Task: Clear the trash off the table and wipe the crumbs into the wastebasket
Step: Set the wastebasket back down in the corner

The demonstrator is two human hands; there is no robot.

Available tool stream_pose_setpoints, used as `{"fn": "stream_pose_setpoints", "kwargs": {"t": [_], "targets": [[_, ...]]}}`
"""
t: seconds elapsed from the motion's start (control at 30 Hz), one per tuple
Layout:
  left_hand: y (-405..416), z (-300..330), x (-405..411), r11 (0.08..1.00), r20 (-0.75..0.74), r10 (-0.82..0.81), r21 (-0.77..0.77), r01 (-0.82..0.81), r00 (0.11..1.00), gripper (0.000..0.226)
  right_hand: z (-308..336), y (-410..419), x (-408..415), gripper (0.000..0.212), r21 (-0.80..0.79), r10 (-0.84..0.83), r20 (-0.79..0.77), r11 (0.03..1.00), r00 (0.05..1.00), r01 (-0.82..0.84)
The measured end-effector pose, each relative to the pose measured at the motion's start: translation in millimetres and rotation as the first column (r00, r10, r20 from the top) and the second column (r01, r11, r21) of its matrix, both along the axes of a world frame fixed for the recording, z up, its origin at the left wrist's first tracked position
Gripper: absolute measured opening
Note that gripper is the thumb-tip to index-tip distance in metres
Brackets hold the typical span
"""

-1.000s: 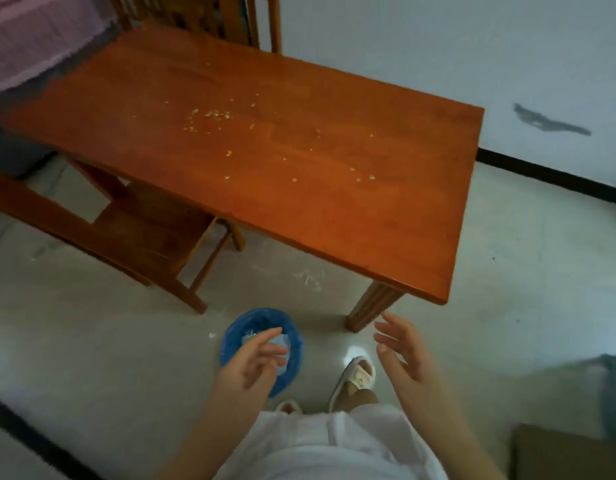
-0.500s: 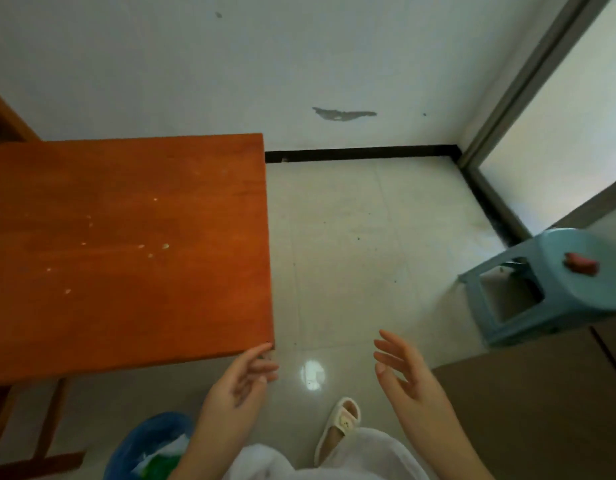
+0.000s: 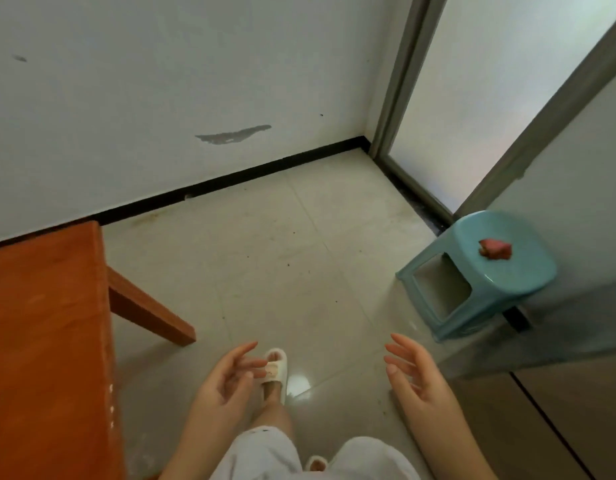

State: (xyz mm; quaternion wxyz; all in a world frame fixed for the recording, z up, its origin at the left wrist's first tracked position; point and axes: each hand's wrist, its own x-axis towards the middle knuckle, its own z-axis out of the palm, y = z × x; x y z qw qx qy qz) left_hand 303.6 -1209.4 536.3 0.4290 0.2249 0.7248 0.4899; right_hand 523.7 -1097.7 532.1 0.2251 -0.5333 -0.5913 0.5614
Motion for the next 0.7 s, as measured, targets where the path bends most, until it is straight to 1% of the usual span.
{"fn": "stream_pose_setpoints", "kwargs": {"t": [0.1, 0.2, 0.3, 0.4, 0.47, 0.57, 0.6, 0.7], "targets": [[68.5, -8.1, -29.5, 0.995, -0.038, -0.096, -0.015, 0.095, 0.995, 0.054, -2.9, 51.9, -15.3, 0.036, -0.008, -0.108, -0.020, 0.994, 0.994, 0.108], [145.9, -4.5, -60.2, 0.977, -0.087, -0.214, -0.004, 0.214, 0.973, 0.043, -1.5, 104.5, -35.1, 0.035, 0.002, -0.222, -0.033, 0.975, 0.975, 0.222], [224.1, 9.8, -83.8, 0.947, -0.110, -0.318, 0.011, 0.321, 0.942, 0.042, 7.7, 150.2, -56.7, 0.035, 0.024, -0.335, -0.041, 0.942, 0.941, 0.336], [294.5, 10.6, -86.5, 0.869, -0.129, -0.490, 0.003, 0.494, 0.862, 0.042, 10.9, 182.5, -61.1, 0.033, -0.037, -0.405, -0.052, 0.914, 0.913, 0.404], [336.6, 12.0, -75.0, 0.806, -0.119, -0.587, -0.003, 0.591, 0.801, 0.042, 10.6, 197.8, -52.0, 0.033, -0.060, -0.498, -0.035, 0.866, 0.866, 0.496], [392.7, 8.4, -52.2, 0.732, -0.097, -0.678, -0.001, 0.681, 0.729, 0.034, 6.2, 224.2, -30.1, 0.034, -0.073, -0.668, 0.009, 0.742, 0.744, 0.666], [412.5, 6.4, -43.4, 0.711, -0.094, -0.700, 0.001, 0.704, 0.708, 0.032, 3.5, 236.4, -21.8, 0.034, -0.079, -0.701, 0.023, 0.709, 0.712, 0.701], [474.2, -2.2, -14.3, 0.670, -0.112, -0.739, -0.011, 0.743, 0.664, 0.037, -3.3, 283.0, 5.5, 0.031, -0.080, -0.757, 0.033, 0.649, 0.653, 0.757]]}}
